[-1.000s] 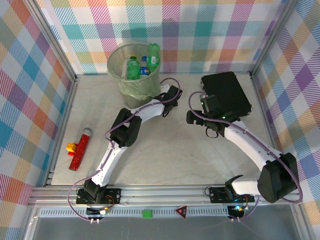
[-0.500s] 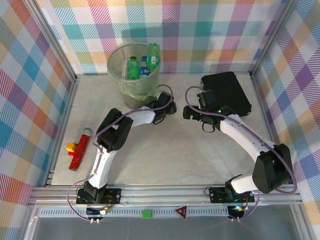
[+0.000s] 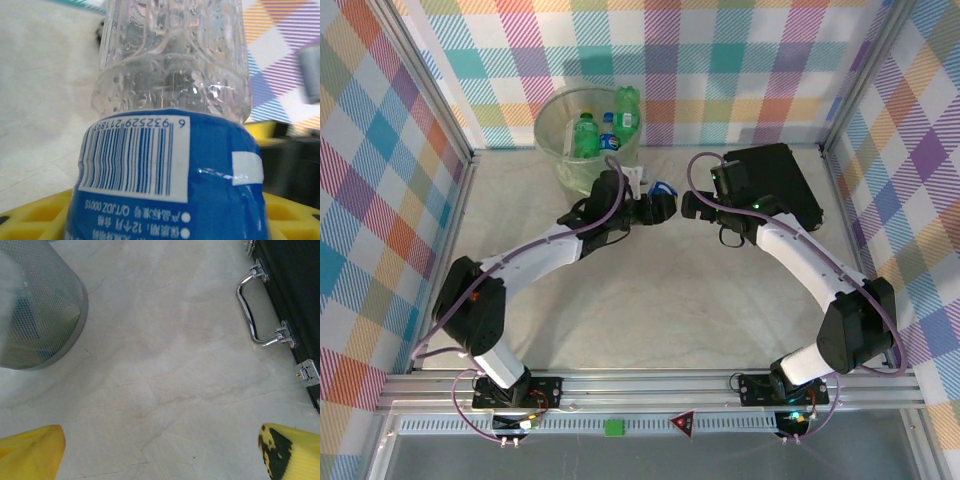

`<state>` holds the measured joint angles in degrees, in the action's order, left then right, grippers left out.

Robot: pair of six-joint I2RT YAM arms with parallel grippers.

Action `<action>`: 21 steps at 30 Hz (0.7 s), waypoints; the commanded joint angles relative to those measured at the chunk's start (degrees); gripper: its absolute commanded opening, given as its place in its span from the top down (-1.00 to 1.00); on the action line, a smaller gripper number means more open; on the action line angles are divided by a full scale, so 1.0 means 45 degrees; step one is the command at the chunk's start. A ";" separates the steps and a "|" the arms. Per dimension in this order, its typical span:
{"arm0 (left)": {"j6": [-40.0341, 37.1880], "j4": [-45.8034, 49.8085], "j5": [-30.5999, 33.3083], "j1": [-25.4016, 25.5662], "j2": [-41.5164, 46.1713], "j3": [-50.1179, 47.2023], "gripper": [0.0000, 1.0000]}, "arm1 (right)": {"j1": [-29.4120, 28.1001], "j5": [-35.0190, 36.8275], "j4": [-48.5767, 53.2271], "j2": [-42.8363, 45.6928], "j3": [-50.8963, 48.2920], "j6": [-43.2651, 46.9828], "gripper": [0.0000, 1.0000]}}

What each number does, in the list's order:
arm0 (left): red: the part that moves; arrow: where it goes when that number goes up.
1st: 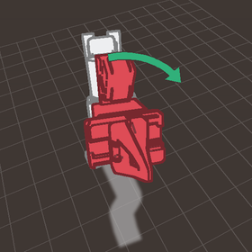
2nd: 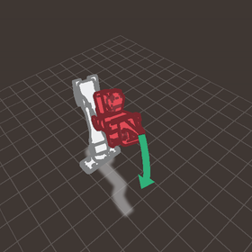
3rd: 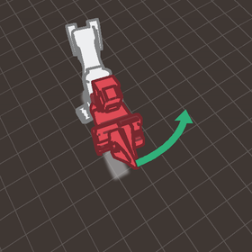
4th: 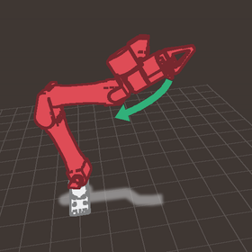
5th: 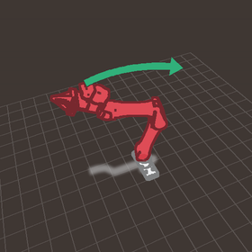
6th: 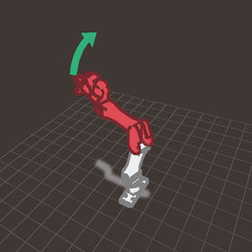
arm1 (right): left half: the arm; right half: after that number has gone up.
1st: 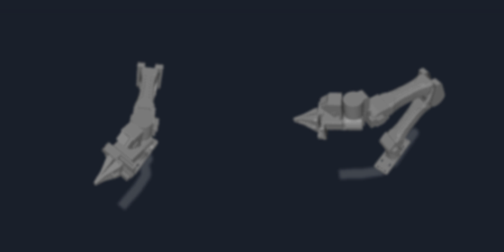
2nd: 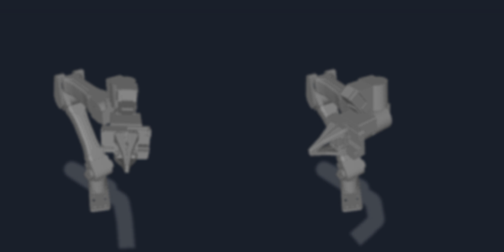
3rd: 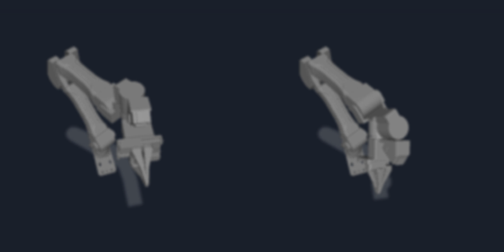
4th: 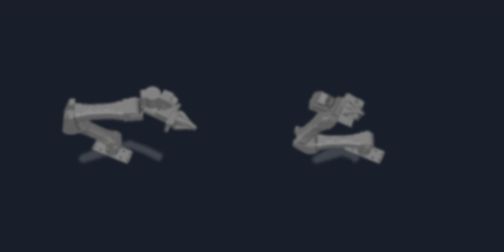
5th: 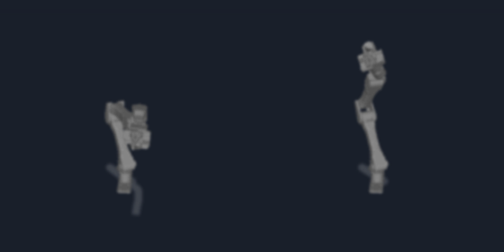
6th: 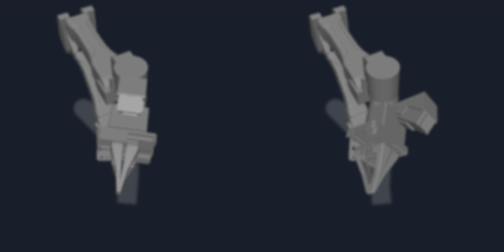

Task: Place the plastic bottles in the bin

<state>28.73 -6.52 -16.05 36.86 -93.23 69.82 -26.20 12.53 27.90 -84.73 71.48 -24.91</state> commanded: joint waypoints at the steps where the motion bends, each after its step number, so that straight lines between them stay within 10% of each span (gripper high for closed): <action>1: -0.0731 0.0782 -0.1238 -0.0001 0.1256 0.0252 0.11 | 0.0078 -0.0207 0.0026 0.0113 0.0100 -0.0192 -0.98; 21: -0.4090 0.4839 0.1410 -0.4190 0.1791 0.5559 0.11 | 0.0059 -0.2609 -0.0566 0.1954 -0.1945 -0.0113 -0.98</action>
<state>13.93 11.90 -12.71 20.12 -84.40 92.31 -26.20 2.52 26.26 -78.15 63.77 -26.13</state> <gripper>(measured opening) 0.595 0.988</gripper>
